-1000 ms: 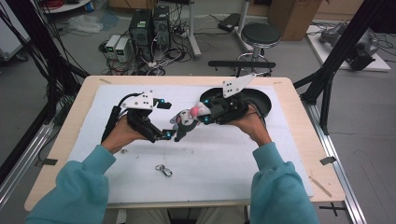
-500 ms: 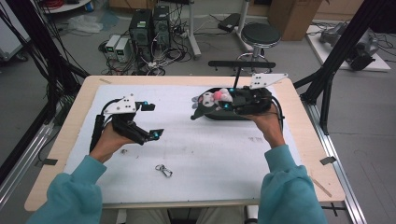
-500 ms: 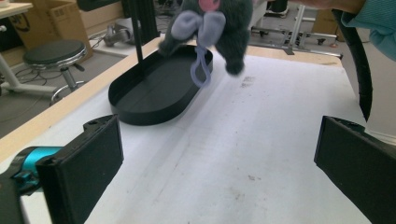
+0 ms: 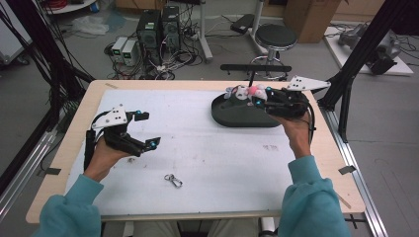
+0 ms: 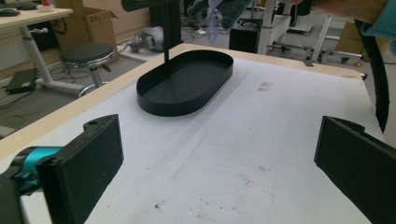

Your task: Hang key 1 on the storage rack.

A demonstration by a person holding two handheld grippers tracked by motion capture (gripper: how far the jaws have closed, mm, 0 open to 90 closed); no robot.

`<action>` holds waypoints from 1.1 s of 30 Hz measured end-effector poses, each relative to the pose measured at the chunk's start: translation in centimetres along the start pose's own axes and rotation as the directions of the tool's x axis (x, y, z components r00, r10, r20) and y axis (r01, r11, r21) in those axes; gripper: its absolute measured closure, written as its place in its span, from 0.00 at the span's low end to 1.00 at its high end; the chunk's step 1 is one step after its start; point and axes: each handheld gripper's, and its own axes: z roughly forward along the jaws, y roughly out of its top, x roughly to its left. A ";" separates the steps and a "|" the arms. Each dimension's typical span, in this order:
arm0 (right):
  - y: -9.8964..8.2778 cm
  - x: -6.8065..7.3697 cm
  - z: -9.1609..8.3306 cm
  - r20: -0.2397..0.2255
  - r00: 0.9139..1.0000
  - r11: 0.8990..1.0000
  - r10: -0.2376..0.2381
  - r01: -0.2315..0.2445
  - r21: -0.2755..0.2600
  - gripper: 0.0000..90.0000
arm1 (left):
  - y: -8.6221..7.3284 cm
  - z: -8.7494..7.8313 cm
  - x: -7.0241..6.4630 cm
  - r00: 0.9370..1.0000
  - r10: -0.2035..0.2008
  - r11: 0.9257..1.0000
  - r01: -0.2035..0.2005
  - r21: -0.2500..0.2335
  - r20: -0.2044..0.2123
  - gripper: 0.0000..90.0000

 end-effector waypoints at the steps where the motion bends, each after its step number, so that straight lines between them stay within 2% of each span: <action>1: 0.0 -0.1 -0.1 0.015 1.000 1.000 0.004 -0.004 -0.003 0.61 | -0.1 -0.2 0.0 1.000 -0.005 1.000 0.005 -0.003 -0.004 0.02; 5: -0.1 -0.4 -0.6 0.074 0.997 1.000 0.018 -0.017 -0.013 0.61 | -0.6 -0.7 -0.1 1.000 -0.011 1.000 0.011 -0.009 -0.019 0.02; 10: -0.2 -0.6 -0.9 0.149 0.988 0.999 0.028 -0.025 -0.022 0.61 | -1.1 -1.2 -0.4 0.999 -0.012 1.000 0.011 -0.005 -0.037 0.02; 19: -0.3 -1.0 -0.7 0.189 0.981 0.999 0.040 -0.035 -0.030 0.61 | -1.6 -1.5 -0.5 0.999 -0.012 1.000 0.012 0.004 -0.039 0.02; 28: -0.5 -1.5 -0.8 0.261 0.963 0.998 0.064 -0.057 -0.035 0.61 | -1.7 -1.3 -0.4 1.000 -0.005 1.000 0.005 0.007 -0.028 0.02; 33: -0.4 -1.9 -0.7 0.295 0.953 0.998 0.061 -0.049 -0.049 0.61 | -1.8 -1.2 -0.3 1.000 -0.009 1.000 0.009 0.010 -0.028 0.02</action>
